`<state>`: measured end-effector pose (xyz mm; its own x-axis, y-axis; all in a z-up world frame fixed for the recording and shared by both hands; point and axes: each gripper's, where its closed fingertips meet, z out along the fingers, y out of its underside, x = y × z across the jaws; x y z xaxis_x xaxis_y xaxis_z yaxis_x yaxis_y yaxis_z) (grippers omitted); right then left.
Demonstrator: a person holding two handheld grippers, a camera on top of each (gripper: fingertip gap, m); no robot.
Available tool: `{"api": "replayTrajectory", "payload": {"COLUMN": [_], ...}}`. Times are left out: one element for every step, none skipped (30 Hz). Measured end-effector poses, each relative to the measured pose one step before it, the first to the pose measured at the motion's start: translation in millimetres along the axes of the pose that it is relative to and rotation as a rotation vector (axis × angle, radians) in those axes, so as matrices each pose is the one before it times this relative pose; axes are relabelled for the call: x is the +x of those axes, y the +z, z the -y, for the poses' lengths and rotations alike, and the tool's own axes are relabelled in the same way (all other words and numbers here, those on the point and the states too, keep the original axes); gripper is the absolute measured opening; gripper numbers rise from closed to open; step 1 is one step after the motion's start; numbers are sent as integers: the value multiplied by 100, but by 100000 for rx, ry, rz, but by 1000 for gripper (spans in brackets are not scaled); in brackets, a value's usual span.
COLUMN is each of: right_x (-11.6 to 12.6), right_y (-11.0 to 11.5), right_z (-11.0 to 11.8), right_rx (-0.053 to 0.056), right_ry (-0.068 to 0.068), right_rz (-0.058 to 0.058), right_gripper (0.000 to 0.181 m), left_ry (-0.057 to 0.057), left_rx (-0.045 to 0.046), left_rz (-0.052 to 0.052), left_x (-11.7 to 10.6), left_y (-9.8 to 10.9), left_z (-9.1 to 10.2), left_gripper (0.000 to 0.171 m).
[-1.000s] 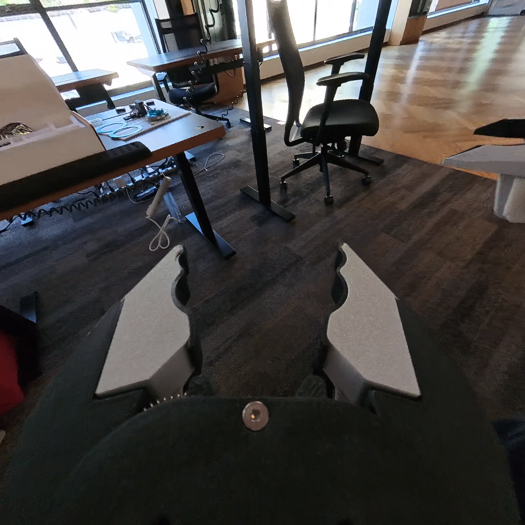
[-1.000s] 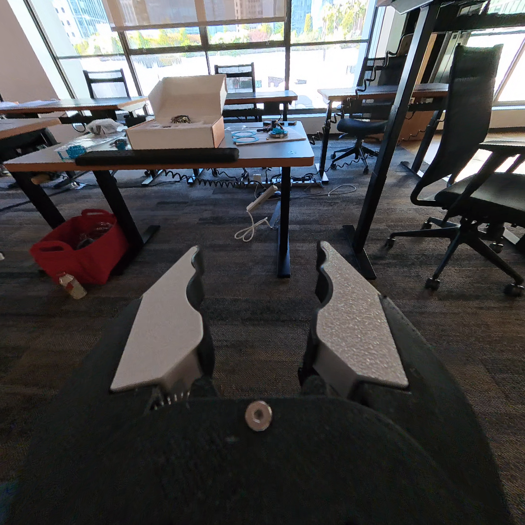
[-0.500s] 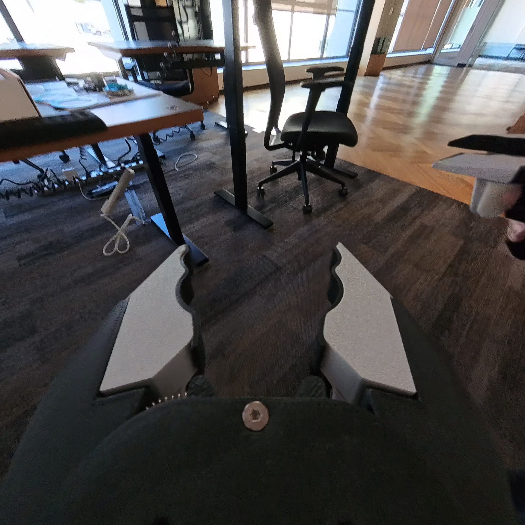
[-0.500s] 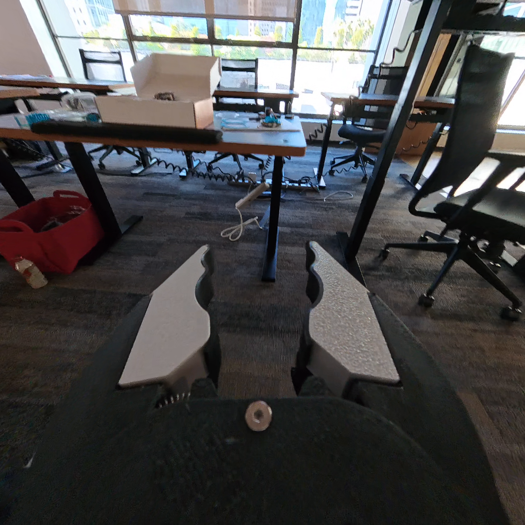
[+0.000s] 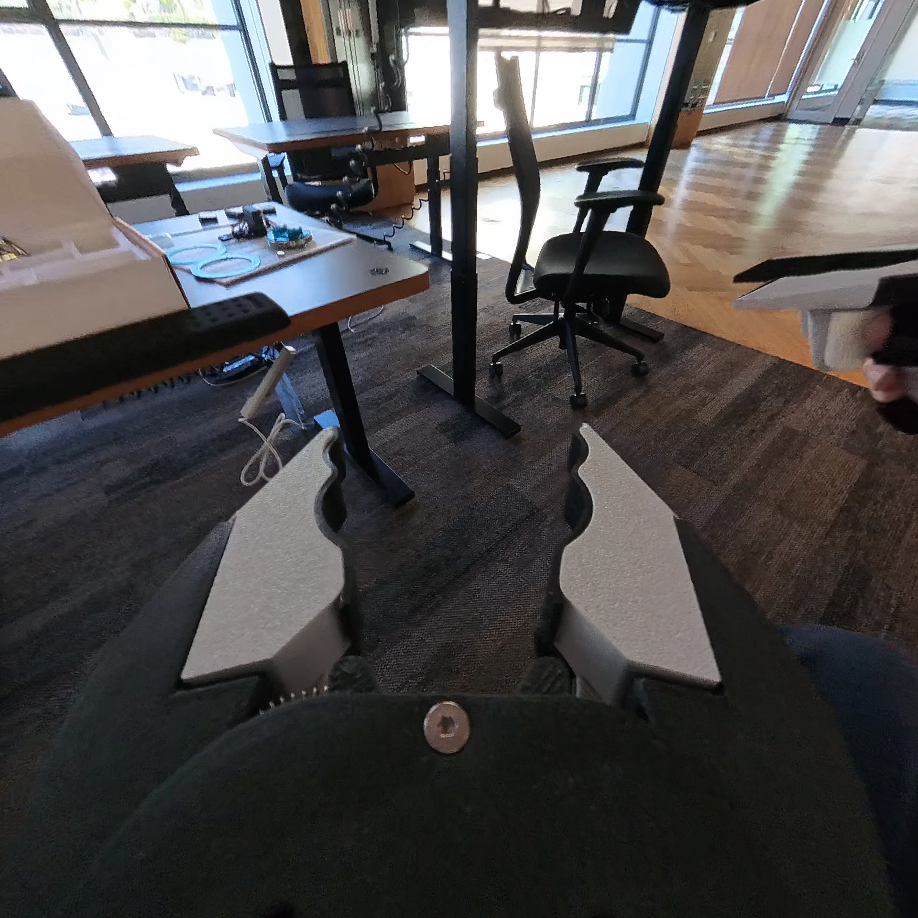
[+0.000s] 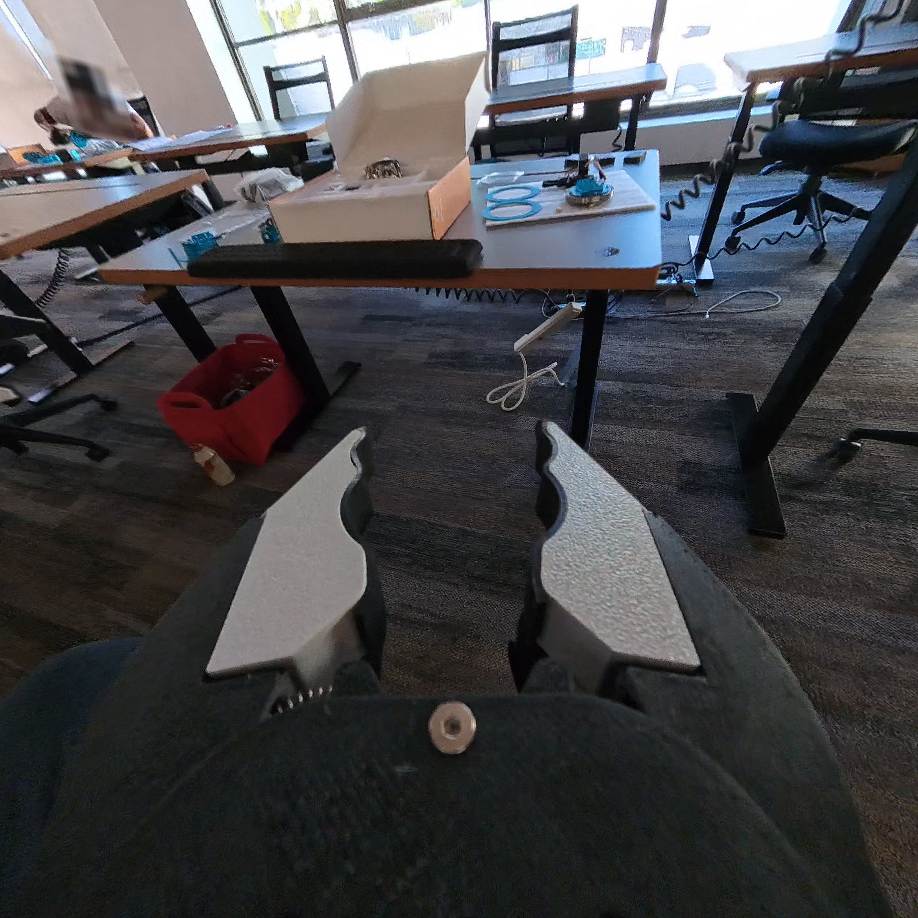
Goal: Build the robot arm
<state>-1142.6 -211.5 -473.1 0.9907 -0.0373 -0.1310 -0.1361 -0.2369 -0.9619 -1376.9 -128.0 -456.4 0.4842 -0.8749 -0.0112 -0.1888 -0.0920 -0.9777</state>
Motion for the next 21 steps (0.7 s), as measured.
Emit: {"api": "replayTrajectory", "payload": {"right_x": [800,1046,1204,1194,1263,1322,1336,1427,1341,1176,964,873,875,737,606,677,759,856,738,390,359], "right_y": [1691,1690,1688,1738,1786,1843,1878,1896,1942,1931,1829,1618,1363,1141,931,782,638,472,400,485,670], "right_z": [-990,-926,-1022,-1012,-904,-672,-429,-217,-17,165,520,933,1279,1606,1929,2114,2106,1992,1811,1500,949], "right_rx": [458,1182,177,-830,-1363,-1342,-987,-690,-696,-1225,-718,423,1253,1820,2062,1360,2,-604,411,955,-341], "right_ry": [-668,-1076,-1294,-1713,-2520,-2869,-3075,-2490,-1721,-305,732,1111,1427,1108,463,-840,-2445,-2701,-1269,-319,861], "right_rz": [500,-163,-413,99,22,-314,-366,-1083,-790,66,1183,1571,1192,1608,1889,1028,171,-1067,-1174,229,304], "right_gripper": [64,64,64,64,63,63,63,63,62,62,62,62,62,60,56,55,55,55,54,53,53], "left_ry": [-993,-727,-589,-582,-442,163,1081,1419,1212,823,557,248,-1405,-3468,-3166,-993,1098,1567,219,-797,-343], "left_rx": [-1144,-1986,-1811,-878,102,418,849,872,-27,-234,727,1542,1608,1293,1580,2585,2728,2220,1895,1460,226], "left_rz": [344,368,149,15,-71,-171,35,464,295,-274,-696,-463,-912,-1677,-1747,-495,1532,1898,77,-675,1359], "left_x": [-653,-732,-761,-797,-810,-812,-858,-930,-913,-834,-815,-963,-1069,-1145,-1146,-1195,-1283,-1097,-535,-208,-437], "left_y": [1121,1337,1493,1605,1695,1761,1876,1978,2045,2084,2029,1954,1822,1584,1190,726,381,189,126,102,138], "left_z": [-1167,-1358,-1290,-1015,-616,-268,66,279,353,502,778,951,1033,1180,1543,1997,2258,2308,2156,1815,1337], "left_gripper": [89,89,89,89,88,88,88,87,87,87,86,84,83,82,78,76,74,72,68,65,64]}}
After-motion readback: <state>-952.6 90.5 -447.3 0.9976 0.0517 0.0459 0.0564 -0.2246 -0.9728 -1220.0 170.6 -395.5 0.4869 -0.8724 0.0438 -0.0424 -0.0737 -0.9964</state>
